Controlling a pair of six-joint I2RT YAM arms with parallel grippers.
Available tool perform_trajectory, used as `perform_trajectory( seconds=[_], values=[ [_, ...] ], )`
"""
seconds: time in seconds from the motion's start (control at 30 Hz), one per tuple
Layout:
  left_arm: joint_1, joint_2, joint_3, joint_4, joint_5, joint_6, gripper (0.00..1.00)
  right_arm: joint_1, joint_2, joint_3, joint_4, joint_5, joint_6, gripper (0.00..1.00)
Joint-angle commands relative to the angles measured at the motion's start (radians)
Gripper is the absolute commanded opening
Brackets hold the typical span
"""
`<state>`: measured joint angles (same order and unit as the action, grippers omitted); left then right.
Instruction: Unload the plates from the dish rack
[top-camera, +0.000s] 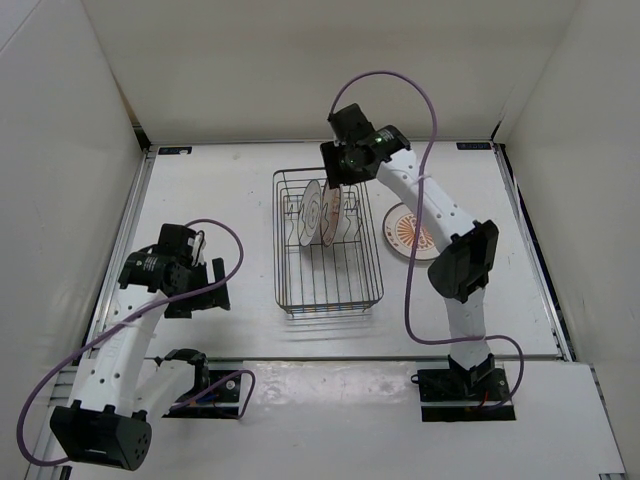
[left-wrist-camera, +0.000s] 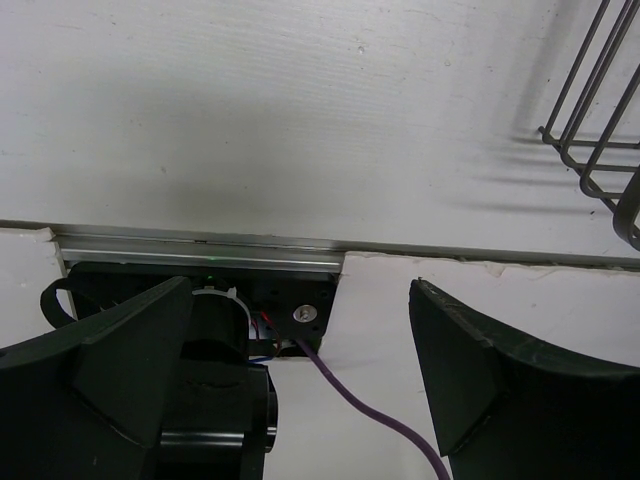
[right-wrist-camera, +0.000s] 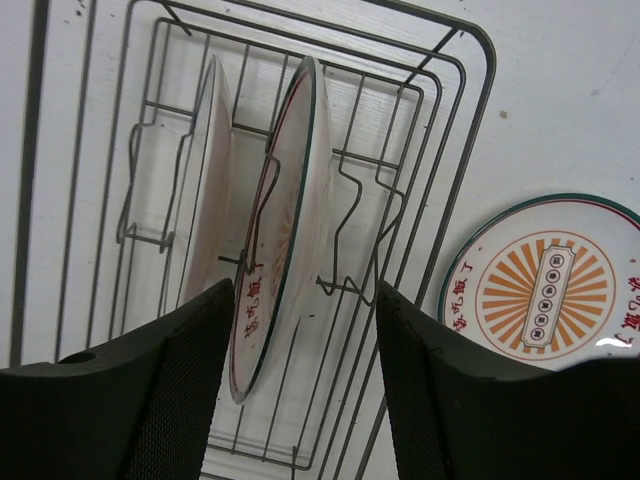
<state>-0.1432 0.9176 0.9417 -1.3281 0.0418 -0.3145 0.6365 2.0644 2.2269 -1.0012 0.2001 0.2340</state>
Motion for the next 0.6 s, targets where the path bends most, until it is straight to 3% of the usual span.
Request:
perform_trajectory(
  seconds=[0.0, 0.3, 0.47, 0.57],
  values=[
    [0.005, -0.023, -0.007, 0.003, -0.005, 0.009, 1.0, 0.041, 0.025, 0.0, -0.051, 0.142, -0.007, 0.62],
    [-0.002, -0.036, -0.023, -0.002, -0.016, 0.006, 1.0, 0.086, 0.118, 0.031, -0.096, 0.268, 0.071, 0.57],
    [-0.007, -0.039, -0.02, -0.003, -0.016, 0.005, 1.0, 0.101, 0.166, 0.056, -0.135, 0.377, 0.129, 0.38],
    [-0.01, -0.039, -0.017, -0.011, -0.029, 0.005, 1.0, 0.101, 0.178, 0.066, -0.137, 0.424, 0.155, 0.34]
  ],
)
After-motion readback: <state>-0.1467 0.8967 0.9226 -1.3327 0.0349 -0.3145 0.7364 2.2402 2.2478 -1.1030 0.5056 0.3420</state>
